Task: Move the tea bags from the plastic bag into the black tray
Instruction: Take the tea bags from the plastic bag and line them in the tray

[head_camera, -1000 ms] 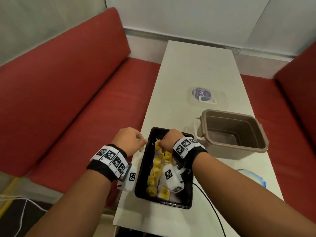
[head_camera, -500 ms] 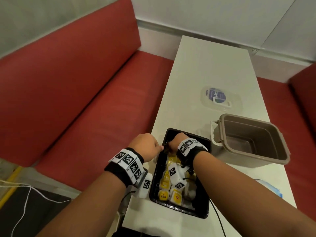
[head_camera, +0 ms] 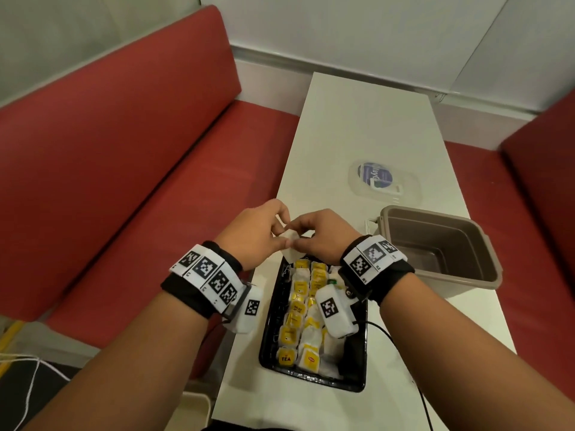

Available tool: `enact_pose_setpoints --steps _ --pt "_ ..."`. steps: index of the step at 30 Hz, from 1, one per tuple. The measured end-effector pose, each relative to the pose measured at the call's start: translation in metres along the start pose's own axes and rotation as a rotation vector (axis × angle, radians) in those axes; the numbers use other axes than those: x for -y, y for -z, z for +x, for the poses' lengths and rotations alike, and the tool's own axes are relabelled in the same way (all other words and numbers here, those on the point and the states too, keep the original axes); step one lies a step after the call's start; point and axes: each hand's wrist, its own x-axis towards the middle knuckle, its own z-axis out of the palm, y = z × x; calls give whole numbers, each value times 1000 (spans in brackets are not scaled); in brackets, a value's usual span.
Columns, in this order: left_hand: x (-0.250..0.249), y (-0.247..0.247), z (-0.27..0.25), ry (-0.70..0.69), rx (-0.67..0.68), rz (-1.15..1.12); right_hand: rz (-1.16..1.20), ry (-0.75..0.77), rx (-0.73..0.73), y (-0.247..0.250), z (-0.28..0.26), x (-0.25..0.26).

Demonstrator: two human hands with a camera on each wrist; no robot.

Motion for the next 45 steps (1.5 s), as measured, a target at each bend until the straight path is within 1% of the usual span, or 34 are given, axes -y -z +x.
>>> enact_pose_setpoints --steps 2,4,6,10,12,15,17,20,22,26,29,31,33,37,39,43,45 --pt "2 -6 2 9 -25 -29 -55 -26 -27 -1 -1 -4" --pt "8 -14 2 45 -49 -39 -77 -89 -31 -4 -2 -12" --pt "18 -21 1 115 -52 40 -103 -169 -5 -11 -2 -20" --pt "36 -34 -6 244 25 236 -273 -303 149 -34 2 -25" --pt "40 -38 -11 287 77 255 -339 -372 209 -47 8 -26" --pt "44 -41 -15 302 109 213 -332 -481 236 -65 15 -29" --pt "44 -41 -16 302 120 164 -280 -527 295 -72 18 -31" --pt "42 -42 -16 308 126 112 -87 -603 338 -76 21 -26" --pt "42 -43 -16 300 132 114 -51 -659 381 -76 23 -21" --pt "43 -42 -16 301 145 127 208 -751 387 -76 20 -18" --pt "43 -43 -14 293 156 148 335 -778 392 -74 20 -21" --pt "44 -43 -14 291 164 155 340 -782 399 -73 21 -22" --pt "45 -44 -14 293 165 151 234 -782 392 -73 21 -24" --pt "44 -43 -13 296 175 154 -105 -676 364 -79 27 -27" --pt "43 -43 -13 298 183 164 -151 -670 353 -83 30 -28" --pt "40 -41 -13 301 199 192 -198 -643 444 -78 29 -32" --pt "35 -38 -13 302 178 214 -148 -619 395 -66 25 -36"
